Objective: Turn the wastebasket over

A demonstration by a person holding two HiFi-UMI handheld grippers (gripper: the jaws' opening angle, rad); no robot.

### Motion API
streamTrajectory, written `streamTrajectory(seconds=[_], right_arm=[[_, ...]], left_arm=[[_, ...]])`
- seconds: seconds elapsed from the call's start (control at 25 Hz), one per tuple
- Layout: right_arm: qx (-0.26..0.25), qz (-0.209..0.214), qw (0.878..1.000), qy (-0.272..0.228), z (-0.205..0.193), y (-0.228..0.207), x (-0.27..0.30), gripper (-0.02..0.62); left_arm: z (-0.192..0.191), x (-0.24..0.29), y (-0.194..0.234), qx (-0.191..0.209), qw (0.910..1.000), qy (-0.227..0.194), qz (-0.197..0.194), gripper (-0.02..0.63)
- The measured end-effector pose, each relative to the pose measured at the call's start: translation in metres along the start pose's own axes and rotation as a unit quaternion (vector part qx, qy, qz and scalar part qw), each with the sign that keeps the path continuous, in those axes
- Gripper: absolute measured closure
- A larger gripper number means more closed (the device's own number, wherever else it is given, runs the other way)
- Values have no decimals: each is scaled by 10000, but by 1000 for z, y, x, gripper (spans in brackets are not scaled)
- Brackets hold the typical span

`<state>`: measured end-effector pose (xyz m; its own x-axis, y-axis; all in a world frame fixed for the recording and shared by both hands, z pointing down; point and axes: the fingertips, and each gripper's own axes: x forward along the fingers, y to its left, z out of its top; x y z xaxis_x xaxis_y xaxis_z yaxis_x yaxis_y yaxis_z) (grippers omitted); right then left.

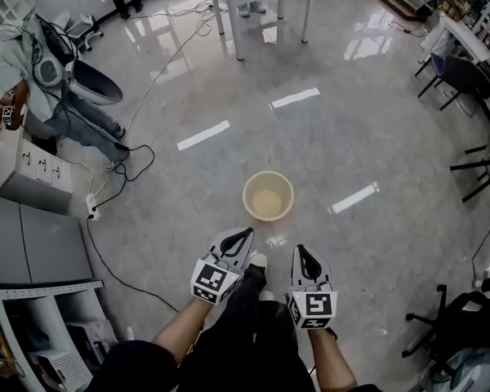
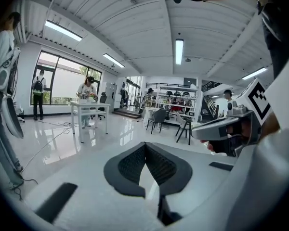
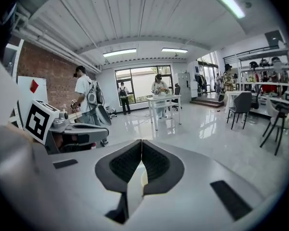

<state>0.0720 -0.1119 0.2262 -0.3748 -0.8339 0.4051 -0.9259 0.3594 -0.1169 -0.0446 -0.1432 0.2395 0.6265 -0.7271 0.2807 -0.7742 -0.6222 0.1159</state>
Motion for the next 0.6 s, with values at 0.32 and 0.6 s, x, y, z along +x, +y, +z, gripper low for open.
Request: streamTrajectory(seconds=[0.32, 0.6], right_arm=[[98, -445, 9990, 41, 23, 49, -105, 583], [108, -678, 9976, -48, 23, 96, -146, 583]], left_arm=[[66, -100, -73, 25, 9997, 17, -237, 598], [67, -159, -88, 122, 9989, -97, -442, 598]])
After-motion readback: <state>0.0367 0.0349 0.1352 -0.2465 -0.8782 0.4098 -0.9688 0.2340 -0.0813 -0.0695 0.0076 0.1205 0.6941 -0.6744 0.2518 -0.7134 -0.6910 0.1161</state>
